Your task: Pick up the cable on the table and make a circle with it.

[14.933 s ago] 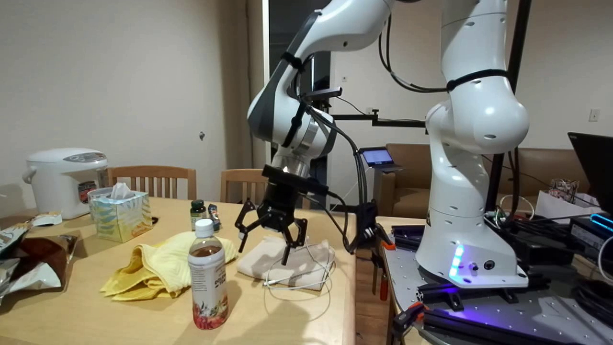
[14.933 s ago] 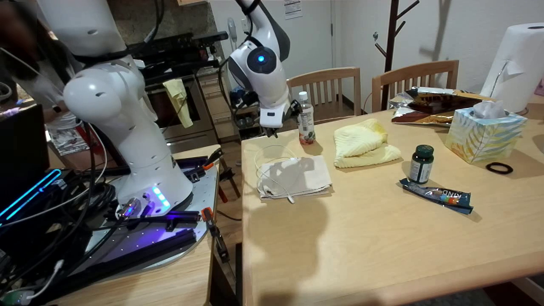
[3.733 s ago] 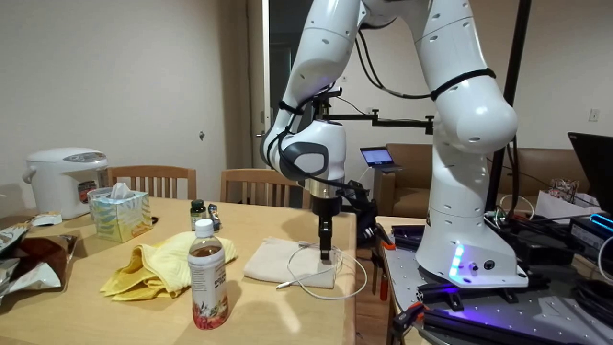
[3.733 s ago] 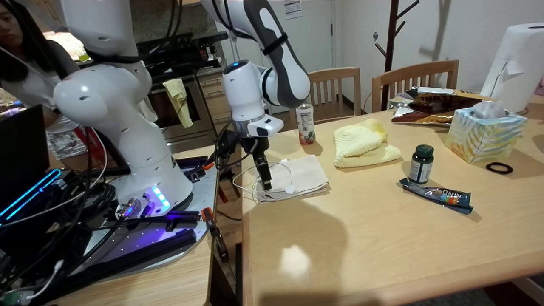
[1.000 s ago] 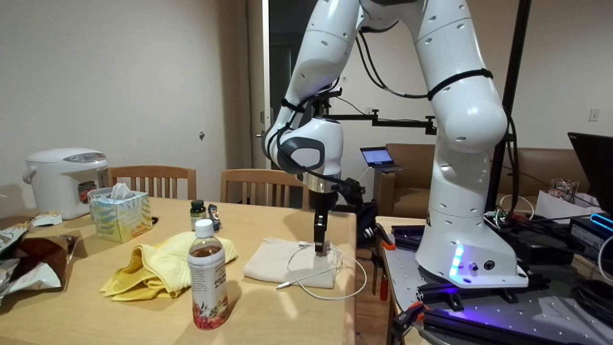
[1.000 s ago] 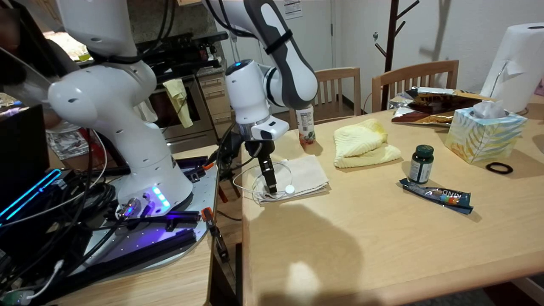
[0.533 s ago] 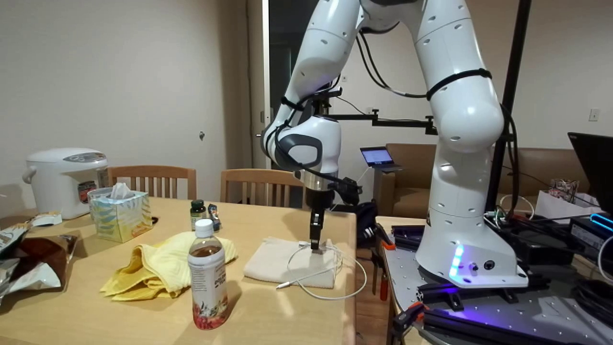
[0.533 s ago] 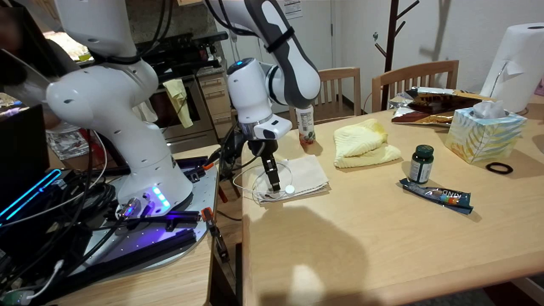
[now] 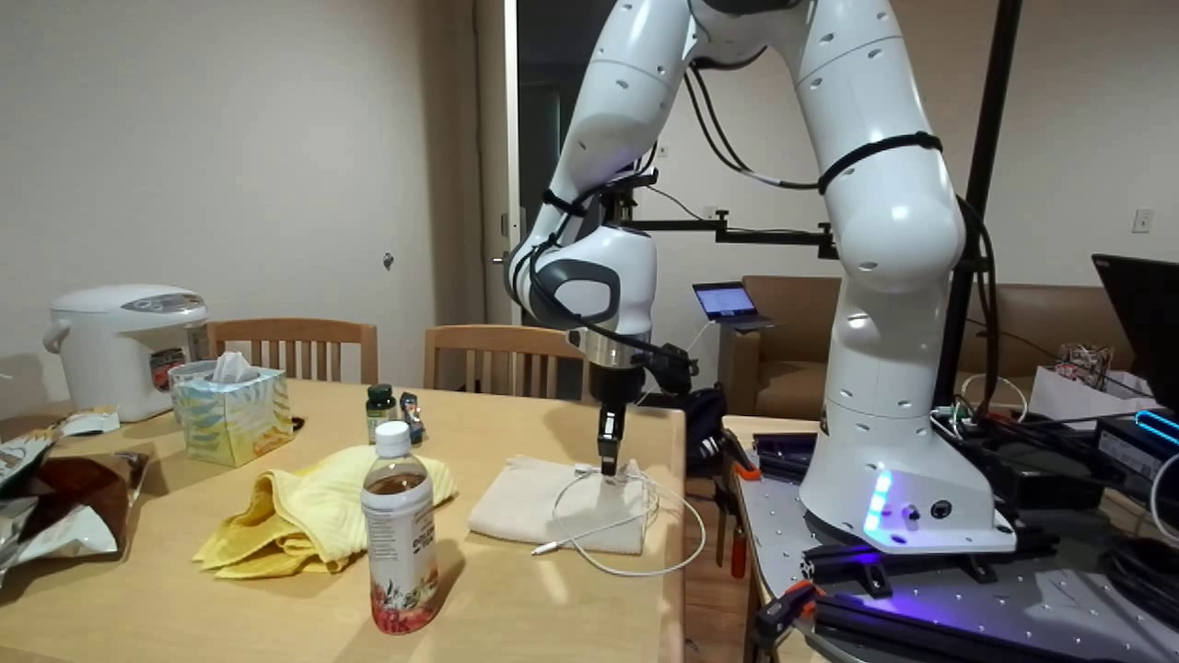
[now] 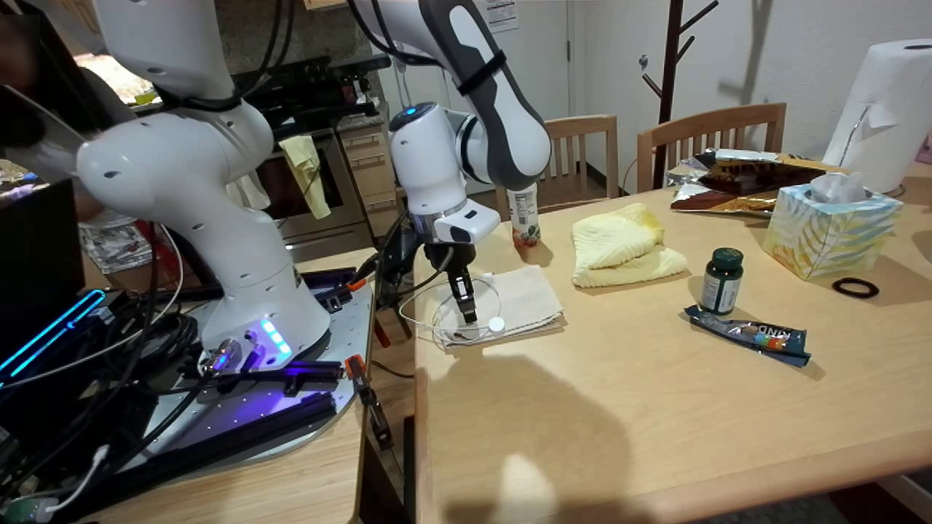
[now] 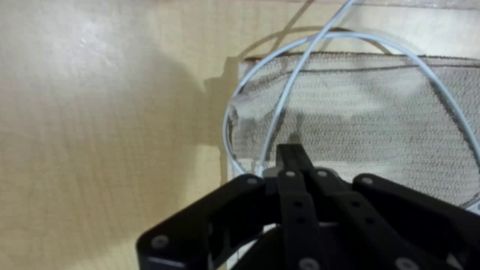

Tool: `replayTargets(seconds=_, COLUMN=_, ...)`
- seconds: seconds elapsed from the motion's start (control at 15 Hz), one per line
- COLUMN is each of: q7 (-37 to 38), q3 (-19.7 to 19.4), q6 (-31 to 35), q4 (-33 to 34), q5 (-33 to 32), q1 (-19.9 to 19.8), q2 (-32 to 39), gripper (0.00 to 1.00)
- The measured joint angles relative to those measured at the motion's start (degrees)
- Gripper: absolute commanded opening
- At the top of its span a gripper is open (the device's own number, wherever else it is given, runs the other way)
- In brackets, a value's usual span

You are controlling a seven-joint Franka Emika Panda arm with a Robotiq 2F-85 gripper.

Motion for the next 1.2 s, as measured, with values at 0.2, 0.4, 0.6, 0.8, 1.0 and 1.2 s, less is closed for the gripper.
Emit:
replayTargets(seconds=0.2, q7=0.0, q3=-0.9, q6=0.0, q4=0.0, q5=0.0, q1=0.0, q2=1.2, gripper=0.44)
replayTargets(seconds=0.4, q7=0.0, q3=-1.1, q6=0.0, q4=0.0, q5=0.1, q1=-0.5, q2=2.1, gripper=0.64)
replayTargets(seconds=0.6, q7=0.0, q3=-1.1, q6=0.0, q4=0.0, q5=0.2, q1=-0.6, q2=2.4, gripper=0.33)
replayTargets(seconds=0.8, q7=0.0, q3=-1.1, q6=0.0, q4=0.0, q5=0.2, q1=-0.6, q2=2.4, gripper=0.31)
replayTargets(seconds=1.0, q7=0.0, q3=-1.1, q6=0.0, q4=0.0, q5=0.2, q1=-0.6, q2=2.4, gripper=0.08)
replayTargets(seconds=1.2, q7=0.0, q3=-1.1, q6=0.0, q4=0.0, q5=0.2, q1=-0.6, q2=2.4, gripper=0.00)
